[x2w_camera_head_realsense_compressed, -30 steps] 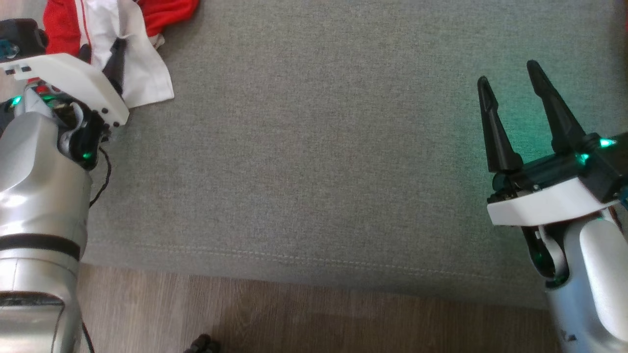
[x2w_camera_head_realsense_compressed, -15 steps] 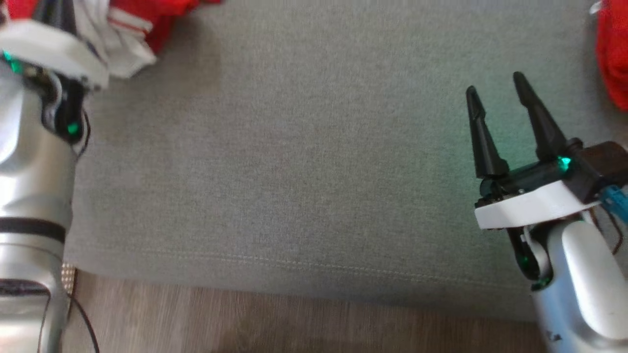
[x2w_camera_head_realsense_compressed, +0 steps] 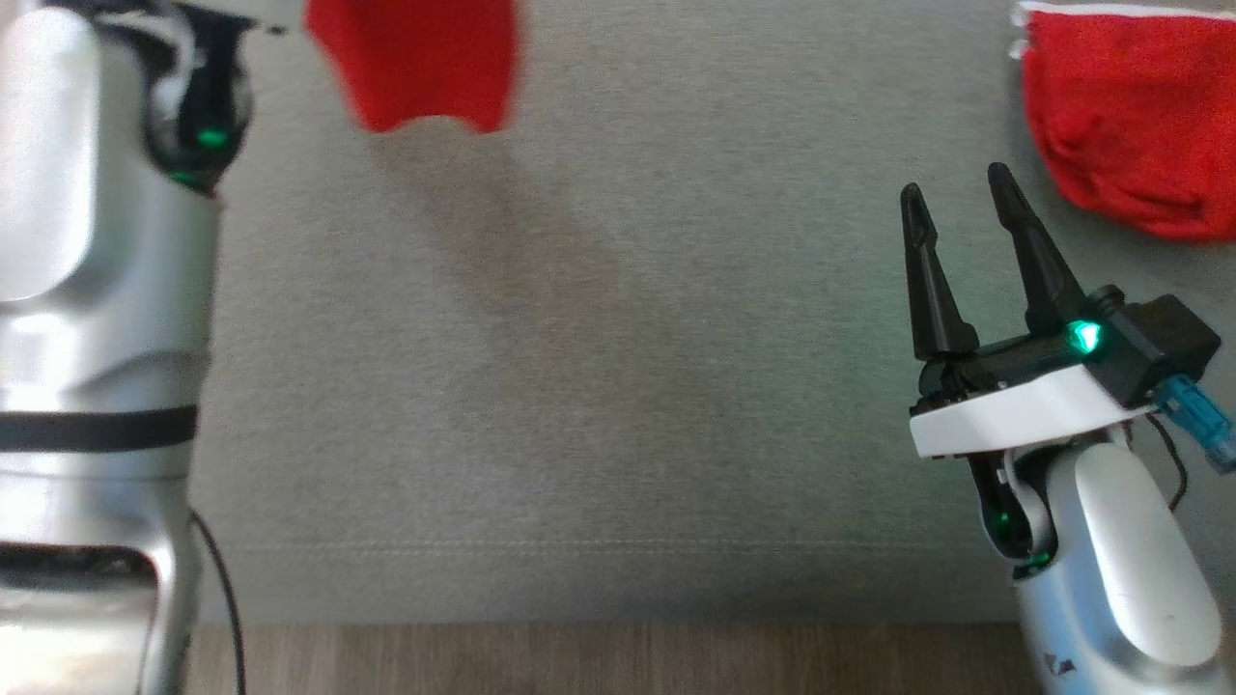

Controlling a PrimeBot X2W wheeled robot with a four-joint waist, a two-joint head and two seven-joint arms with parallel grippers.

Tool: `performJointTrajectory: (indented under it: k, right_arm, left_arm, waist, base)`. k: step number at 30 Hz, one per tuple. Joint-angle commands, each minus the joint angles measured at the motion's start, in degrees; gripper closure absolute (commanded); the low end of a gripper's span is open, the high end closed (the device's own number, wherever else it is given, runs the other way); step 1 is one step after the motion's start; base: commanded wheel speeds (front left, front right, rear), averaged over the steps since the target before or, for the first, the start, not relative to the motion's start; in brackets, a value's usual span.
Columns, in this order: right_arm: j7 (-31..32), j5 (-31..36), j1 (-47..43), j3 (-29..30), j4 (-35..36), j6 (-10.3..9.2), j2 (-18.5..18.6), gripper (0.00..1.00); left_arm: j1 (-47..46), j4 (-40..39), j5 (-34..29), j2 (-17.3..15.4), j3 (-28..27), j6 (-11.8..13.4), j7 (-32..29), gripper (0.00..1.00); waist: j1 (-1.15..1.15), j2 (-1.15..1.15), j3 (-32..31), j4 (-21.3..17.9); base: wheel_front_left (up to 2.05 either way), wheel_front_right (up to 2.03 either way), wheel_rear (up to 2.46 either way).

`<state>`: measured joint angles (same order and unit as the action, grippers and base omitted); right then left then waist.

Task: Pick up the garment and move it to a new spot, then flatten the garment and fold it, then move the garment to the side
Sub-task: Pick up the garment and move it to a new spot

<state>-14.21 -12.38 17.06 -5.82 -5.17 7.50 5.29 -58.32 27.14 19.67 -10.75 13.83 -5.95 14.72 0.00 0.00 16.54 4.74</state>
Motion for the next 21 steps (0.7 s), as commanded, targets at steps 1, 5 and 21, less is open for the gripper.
performJointTrajectory:
  k: [1,5,21]
  right_arm:
    - [-0.59,-0.50,1.40,-1.01,1.55,-0.01,-0.92,0.00]
    - [-0.73,-0.96,2.15,-0.71,1.47,-0.01,-1.50,0.00]
    - [-0.78,-1.34,3.08,0.72,3.03,-0.01,-2.35,0.00]
  left_arm:
    - [-3.77,-2.87,-0.69,-1.41,-0.96,0.41,0.27,1.00]
    - [-6.35,-4.91,-1.49,1.89,0.56,0.45,0.27,1.00]
    - [6.57,14.38,0.26,3.52,5.70,0.51,-4.14,1.00]
  waist:
    - [0.00,0.00,0.16,-1.69]
    - [0.00,0.00,1.26,-4.13]
    - [0.00,0.00,3.36,-7.58]
  base:
    - [0.00,0.00,0.00]
    - [0.00,0.00,0.00]
    - [0.00,0.00,0.00]
